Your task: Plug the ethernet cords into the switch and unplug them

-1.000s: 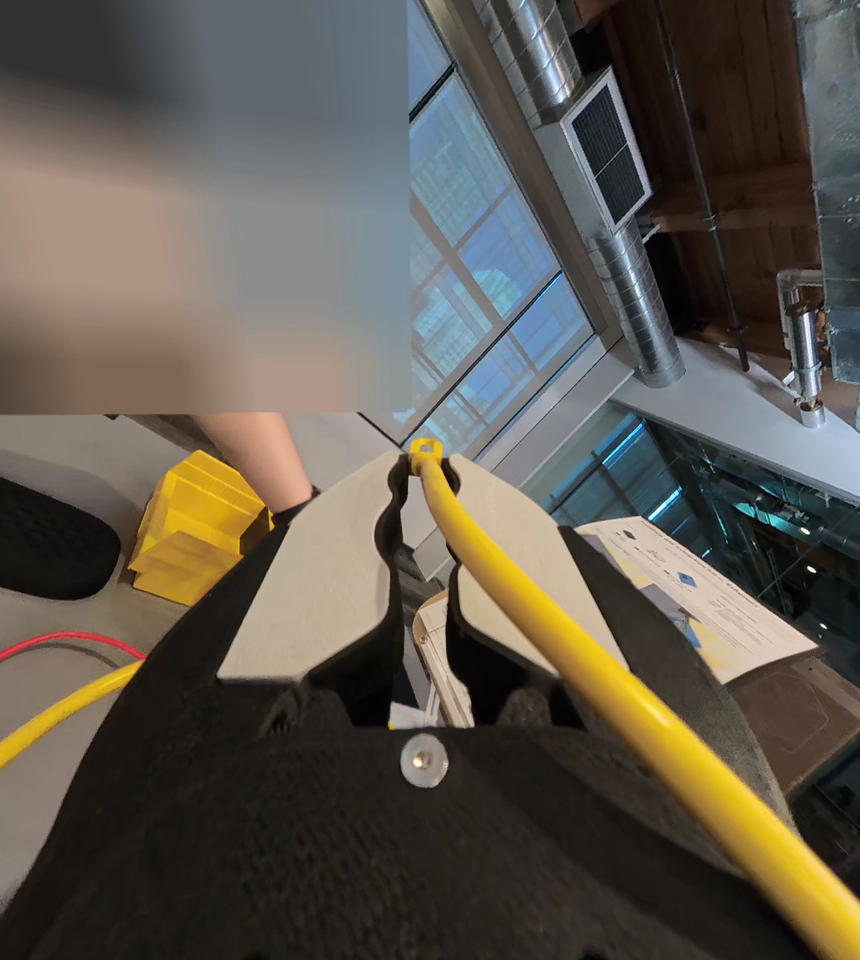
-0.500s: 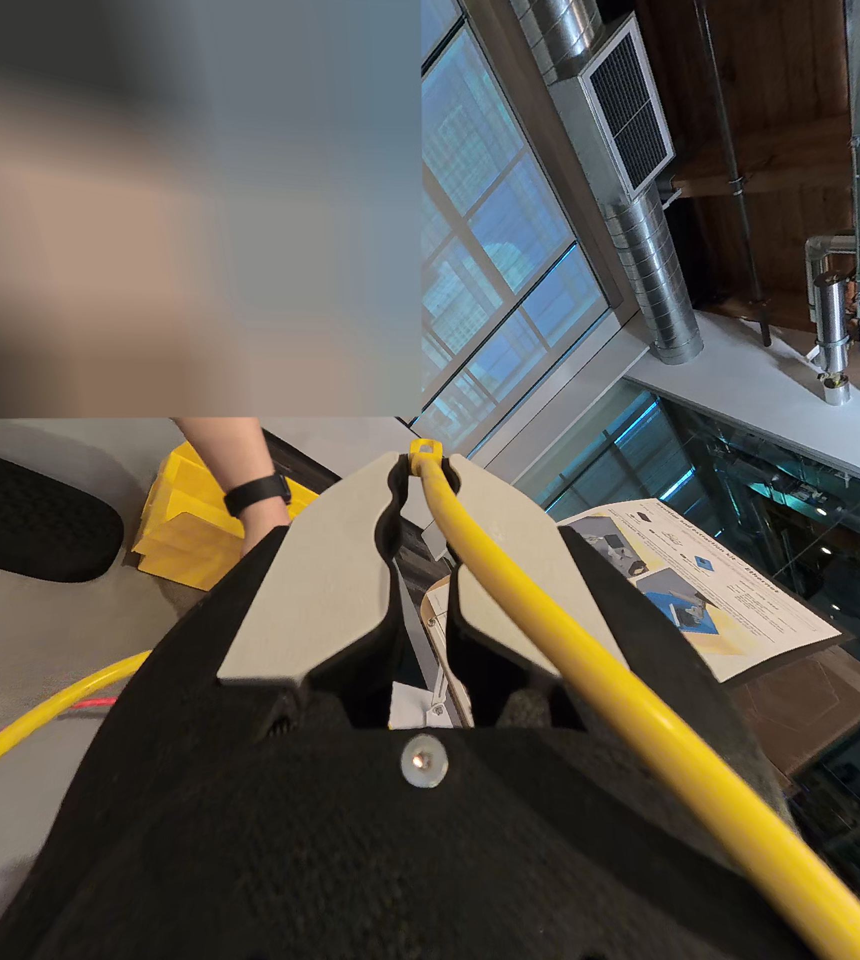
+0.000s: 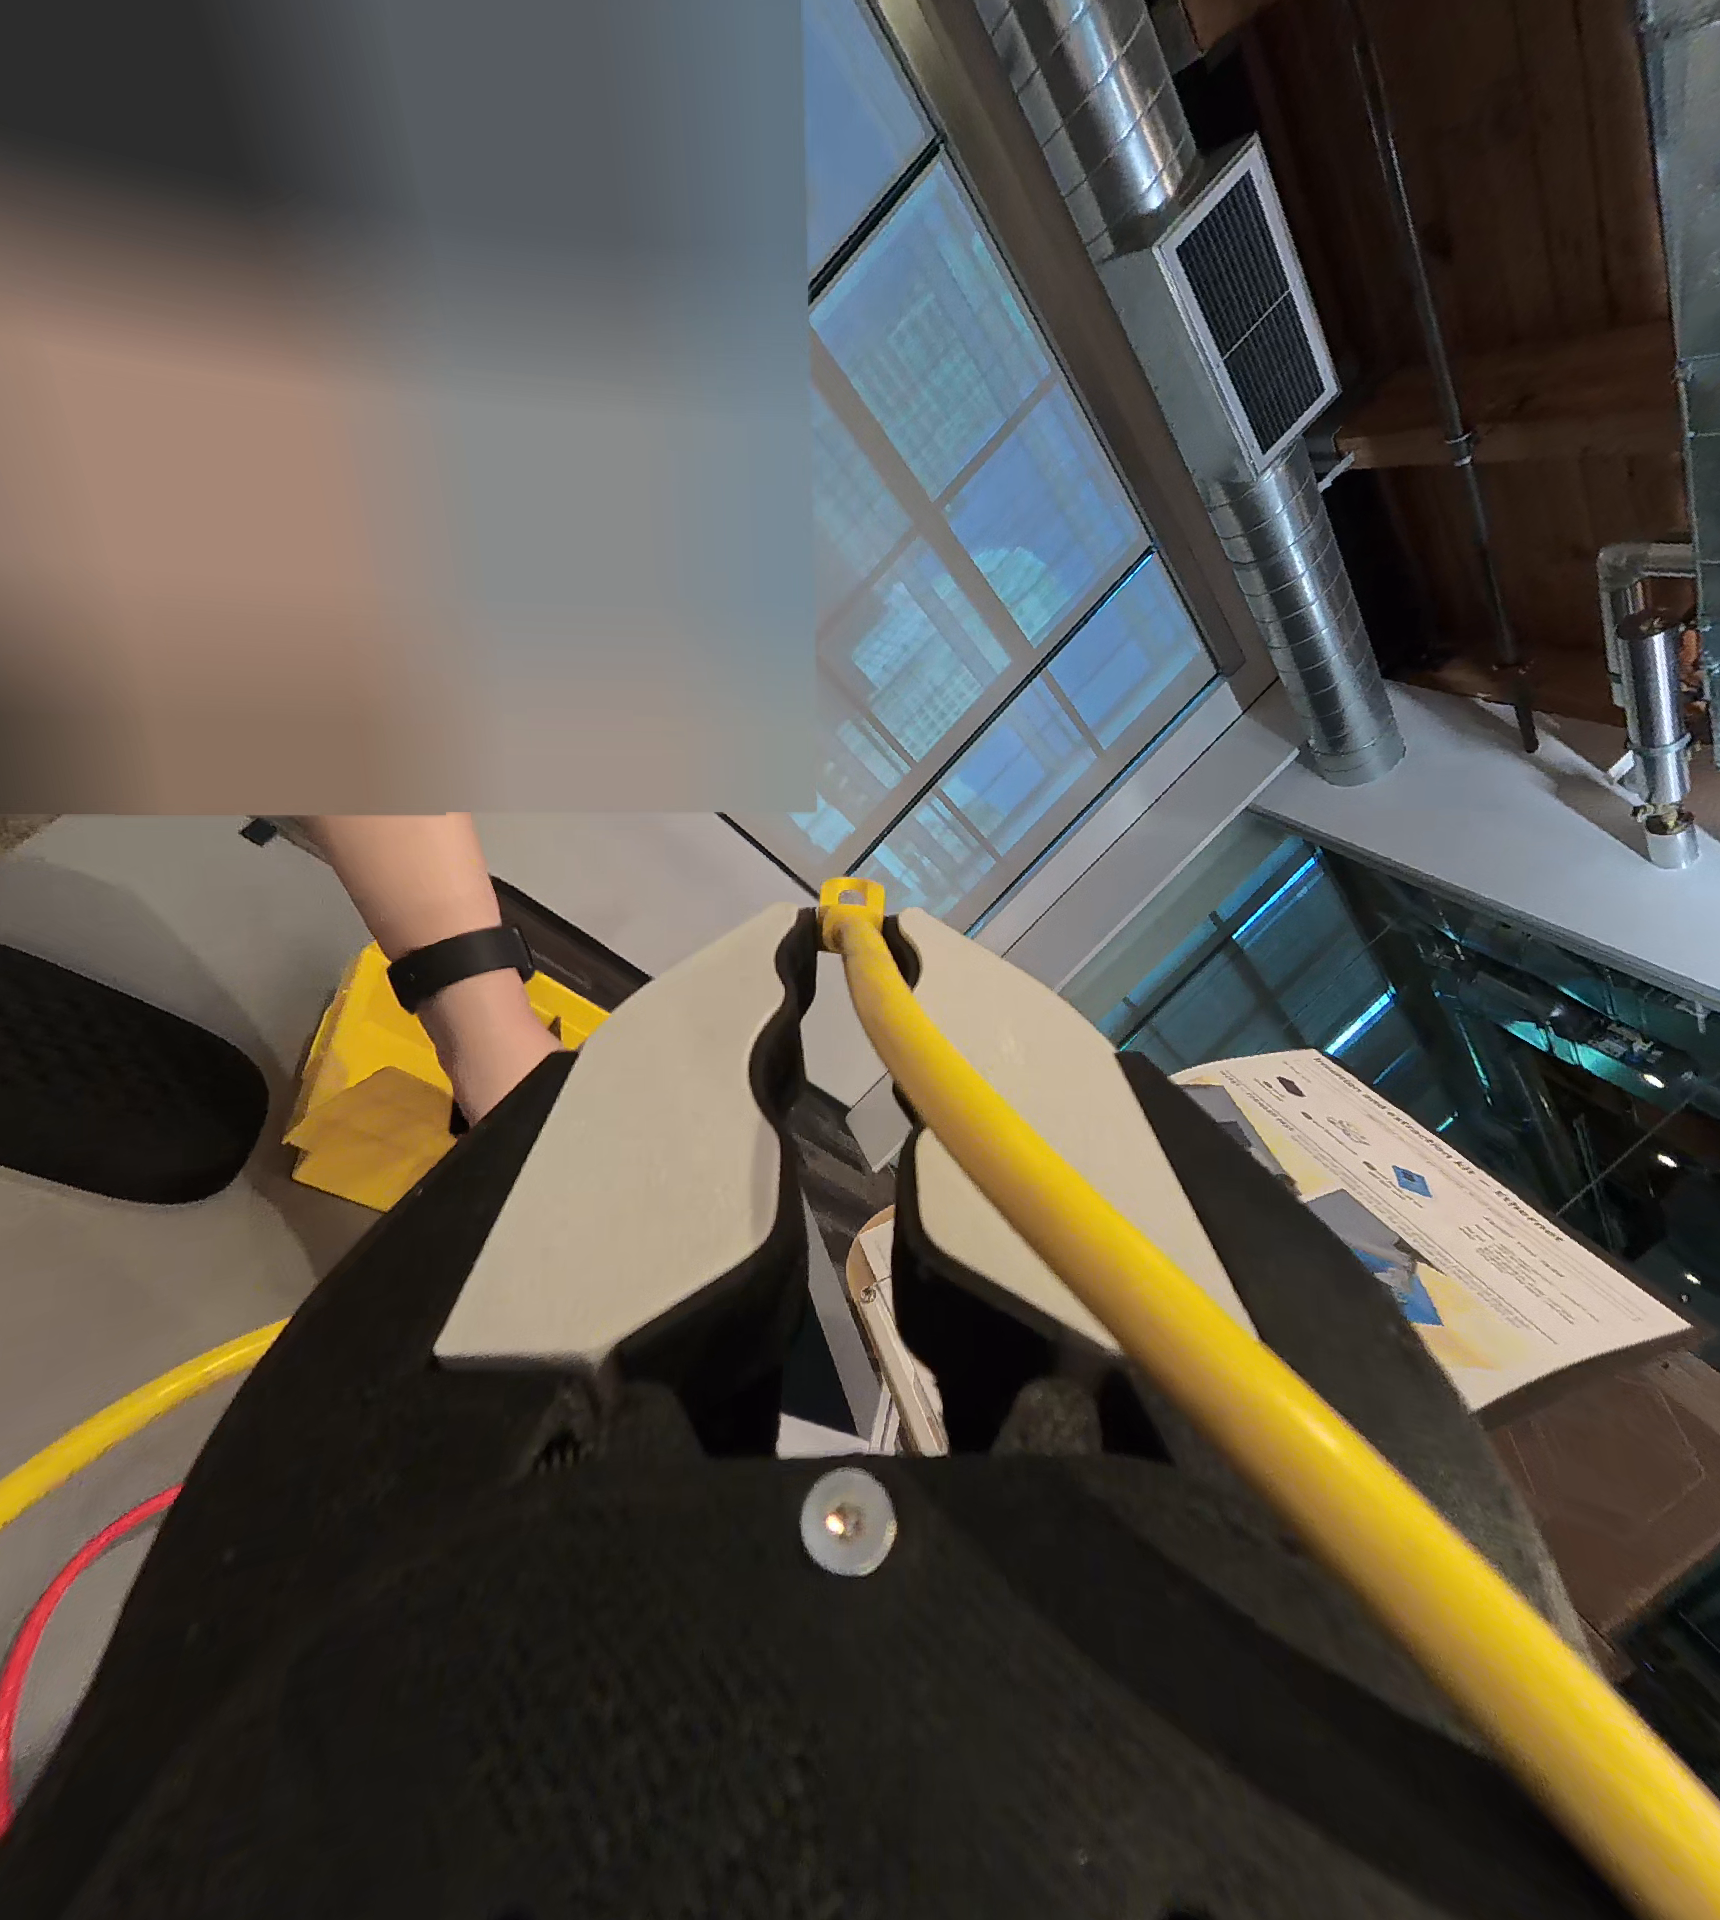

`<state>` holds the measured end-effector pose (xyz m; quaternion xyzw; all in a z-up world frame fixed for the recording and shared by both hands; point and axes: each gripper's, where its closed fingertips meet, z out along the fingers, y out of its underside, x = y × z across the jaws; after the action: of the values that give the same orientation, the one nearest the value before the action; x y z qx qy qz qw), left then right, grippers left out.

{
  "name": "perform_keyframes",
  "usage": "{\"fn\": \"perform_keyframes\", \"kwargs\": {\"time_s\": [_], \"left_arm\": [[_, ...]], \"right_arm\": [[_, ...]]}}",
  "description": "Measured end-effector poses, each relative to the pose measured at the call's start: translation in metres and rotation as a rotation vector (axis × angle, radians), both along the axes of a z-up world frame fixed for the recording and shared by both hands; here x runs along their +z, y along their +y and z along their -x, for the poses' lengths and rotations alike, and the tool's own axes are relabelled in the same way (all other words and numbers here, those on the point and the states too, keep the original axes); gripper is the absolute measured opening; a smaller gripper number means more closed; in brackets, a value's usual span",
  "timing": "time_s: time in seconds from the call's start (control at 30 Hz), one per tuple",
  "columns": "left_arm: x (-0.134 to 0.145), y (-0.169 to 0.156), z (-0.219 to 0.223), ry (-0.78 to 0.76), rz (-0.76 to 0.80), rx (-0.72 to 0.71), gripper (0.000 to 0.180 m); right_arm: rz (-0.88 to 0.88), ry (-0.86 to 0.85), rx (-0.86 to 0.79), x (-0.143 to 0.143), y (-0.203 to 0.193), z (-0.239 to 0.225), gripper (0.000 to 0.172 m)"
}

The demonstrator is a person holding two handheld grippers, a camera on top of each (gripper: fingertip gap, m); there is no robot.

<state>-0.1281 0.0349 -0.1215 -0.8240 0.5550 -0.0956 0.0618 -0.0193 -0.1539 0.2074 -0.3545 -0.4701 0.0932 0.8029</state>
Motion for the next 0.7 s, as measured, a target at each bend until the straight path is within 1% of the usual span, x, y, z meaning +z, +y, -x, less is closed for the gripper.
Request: {"fn": "perform_keyframes", "kwargs": {"time_s": [0.07, 0.13, 0.17, 0.2, 0.23, 0.27, 0.3, 0.37, 0.4, 0.47, 0.53, 0.57, 0.63, 0.7], "left_arm": [[0.022, 0.009, -0.010, -0.145, -0.146, -0.090, 0.047], [0.051, 0.016, -0.015, -0.289, -0.332, -0.191, 0.052], [0.066, 0.020, -0.017, -0.364, -0.424, -0.217, 0.065], [0.078, 0.022, -0.018, -0.442, -0.485, -0.211, 0.074], [0.085, 0.022, -0.018, -0.512, -0.498, -0.195, 0.078], [0.085, 0.019, -0.017, -0.548, -0.468, -0.198, 0.080], [0.081, 0.017, -0.016, -0.548, -0.438, -0.219, 0.081], [0.073, 0.019, -0.014, -0.509, -0.442, -0.301, 0.074], [0.070, 0.021, -0.013, -0.470, -0.478, -0.379, 0.070], [0.061, 0.027, -0.010, -0.350, -0.589, -0.594, 0.071], [0.046, 0.026, -0.008, -0.211, -0.674, -0.862, 0.087], [0.038, 0.026, -0.007, -0.154, -0.698, -0.982, 0.086], [0.020, 0.028, -0.007, -0.053, -0.707, -1.148, 0.087], [0.005, 0.032, -0.009, 0.014, -0.690, -1.260, 0.078]], "right_arm": [[-0.008, 0.018, 0.007, 0.002, -0.003, -0.005, 0.012], [-0.012, 0.031, 0.013, 0.003, -0.004, -0.008, 0.012], [-0.010, 0.035, 0.013, 0.004, -0.004, -0.009, 0.012], [-0.008, 0.035, 0.010, 0.003, -0.003, -0.010, 0.012], [-0.005, 0.035, 0.004, 0.003, -0.001, -0.011, 0.012], [-0.001, 0.033, -0.002, 0.002, 0.001, -0.011, 0.012], [0.005, 0.028, -0.007, 0.001, 0.003, -0.010, 0.012], [0.017, 0.017, -0.021, -0.001, 0.007, -0.008, 0.012], [0.022, 0.010, -0.030, -0.003, 0.010, -0.007, 0.012], [0.034, -0.005, -0.048, -0.005, 0.015, -0.005, 0.012], [0.047, -0.020, -0.066, -0.008, 0.020, -0.003, 0.012], [0.054, -0.027, -0.074, -0.009, 0.022, -0.002, 0.012], [0.072, -0.042, -0.093, -0.013, 0.029, 0.000, 0.012], [0.086, -0.059, -0.113, -0.017, 0.034, 0.001, 0.012]]}}
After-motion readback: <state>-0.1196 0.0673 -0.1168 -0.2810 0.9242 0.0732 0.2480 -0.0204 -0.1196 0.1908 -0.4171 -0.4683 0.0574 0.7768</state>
